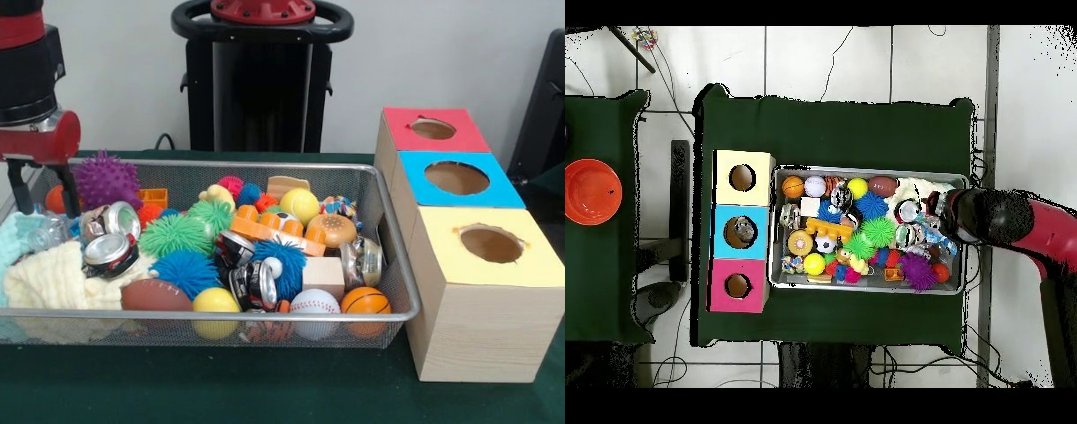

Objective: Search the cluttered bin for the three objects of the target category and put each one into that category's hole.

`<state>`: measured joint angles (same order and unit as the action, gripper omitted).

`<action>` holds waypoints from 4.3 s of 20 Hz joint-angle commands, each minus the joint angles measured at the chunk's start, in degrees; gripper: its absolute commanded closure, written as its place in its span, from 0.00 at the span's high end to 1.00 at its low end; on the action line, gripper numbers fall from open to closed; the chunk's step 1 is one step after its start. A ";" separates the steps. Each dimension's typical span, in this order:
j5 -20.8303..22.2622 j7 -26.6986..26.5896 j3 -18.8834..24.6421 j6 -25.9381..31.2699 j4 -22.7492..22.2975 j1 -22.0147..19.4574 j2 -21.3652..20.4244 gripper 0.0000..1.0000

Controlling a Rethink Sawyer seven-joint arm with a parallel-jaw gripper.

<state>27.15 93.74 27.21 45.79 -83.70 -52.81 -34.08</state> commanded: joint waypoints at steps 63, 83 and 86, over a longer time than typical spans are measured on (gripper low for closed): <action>15.92 -2.27 -1.88 -19.73 -16.16 -3.29 -1.49 1.00; 21.57 -3.20 -4.85 -20.89 -11.08 -1.68 -2.72 1.00; 22.54 -2.41 -6.15 -20.58 -10.45 -0.56 -3.17 1.00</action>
<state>44.54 93.74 24.22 23.88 -97.66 -55.44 -35.67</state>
